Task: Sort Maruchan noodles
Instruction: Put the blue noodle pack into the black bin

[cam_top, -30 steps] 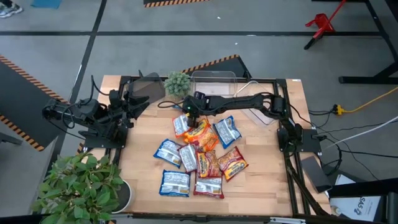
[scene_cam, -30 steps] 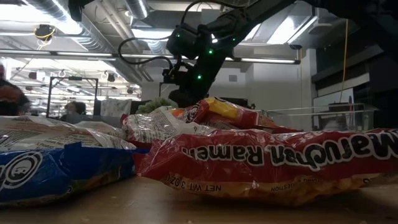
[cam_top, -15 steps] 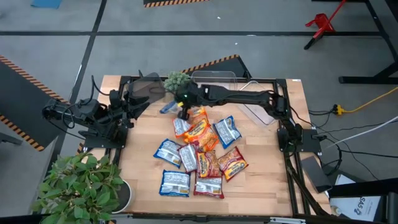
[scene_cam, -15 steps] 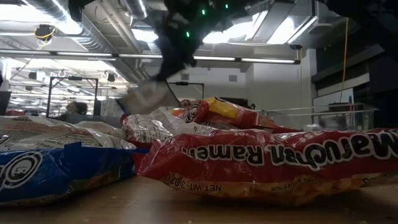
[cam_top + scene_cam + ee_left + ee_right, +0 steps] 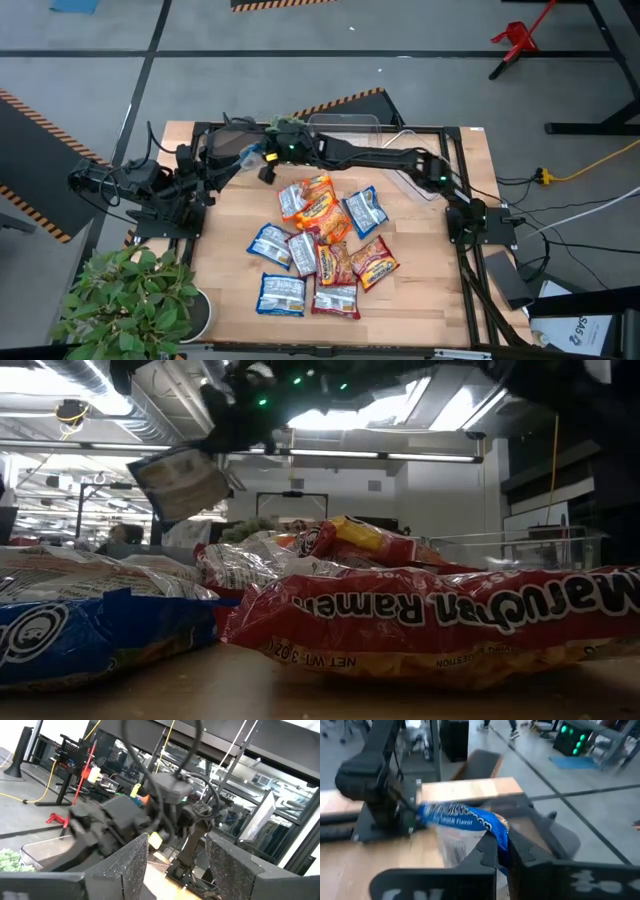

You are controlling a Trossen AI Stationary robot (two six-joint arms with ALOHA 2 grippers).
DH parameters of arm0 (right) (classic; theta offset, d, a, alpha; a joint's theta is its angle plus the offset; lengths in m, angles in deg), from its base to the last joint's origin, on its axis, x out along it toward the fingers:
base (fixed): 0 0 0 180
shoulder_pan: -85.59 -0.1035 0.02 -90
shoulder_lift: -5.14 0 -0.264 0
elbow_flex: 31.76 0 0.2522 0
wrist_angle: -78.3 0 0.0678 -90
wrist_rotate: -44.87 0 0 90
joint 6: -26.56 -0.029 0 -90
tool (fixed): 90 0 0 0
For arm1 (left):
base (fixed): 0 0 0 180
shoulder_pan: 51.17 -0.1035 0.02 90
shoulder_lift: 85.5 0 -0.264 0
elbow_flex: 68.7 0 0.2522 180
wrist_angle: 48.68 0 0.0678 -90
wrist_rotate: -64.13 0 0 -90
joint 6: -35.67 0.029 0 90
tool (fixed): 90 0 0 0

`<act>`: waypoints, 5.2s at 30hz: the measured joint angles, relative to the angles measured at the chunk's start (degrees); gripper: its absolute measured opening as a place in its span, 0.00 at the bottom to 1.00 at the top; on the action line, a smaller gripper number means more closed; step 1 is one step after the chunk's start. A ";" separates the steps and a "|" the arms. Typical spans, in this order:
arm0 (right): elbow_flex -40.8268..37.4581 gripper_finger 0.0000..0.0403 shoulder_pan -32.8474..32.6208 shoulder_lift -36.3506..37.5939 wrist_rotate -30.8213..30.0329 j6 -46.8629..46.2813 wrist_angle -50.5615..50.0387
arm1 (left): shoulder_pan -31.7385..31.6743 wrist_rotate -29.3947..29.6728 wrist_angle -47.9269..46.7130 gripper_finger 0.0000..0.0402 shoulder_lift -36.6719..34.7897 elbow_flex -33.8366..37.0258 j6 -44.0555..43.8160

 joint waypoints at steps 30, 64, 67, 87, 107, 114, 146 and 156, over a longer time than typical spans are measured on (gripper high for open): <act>11.24 0.18 7.52 -17.17 6.81 -5.63 18.35 | -0.02 1.05 -0.46 0.48 -0.35 0.02 0.12; 11.35 0.60 8.70 25.19 -3.33 15.27 -35.04 | -27.23 3.09 -33.78 0.48 14.07 0.02 4.66; 11.07 0.60 8.67 25.41 -2.98 15.19 -39.26 | -32.08 2.38 -33.00 0.48 16.35 0.02 6.69; 11.28 0.60 8.69 25.86 -3.26 10.44 -49.80 | -53.16 -16.21 -26.29 0.48 33.57 0.02 15.56; 11.28 0.60 8.71 25.84 -2.99 8.80 -51.36 | -61.92 -14.52 -19.35 0.48 39.10 0.02 12.48; 11.10 0.60 8.64 25.84 -1.84 5.93 -51.11 | -61.92 -19.32 -20.03 0.48 39.84 0.02 9.89; -4.72 0.60 7.90 21.25 13.92 1.47 -36.94 | -65.92 -18.91 -23.49 0.63 42.60 -0.02 -8.68; -4.72 0.60 7.90 21.34 15.92 1.56 -37.07 | -65.92 -18.09 -23.48 0.72 46.46 0.00 -10.02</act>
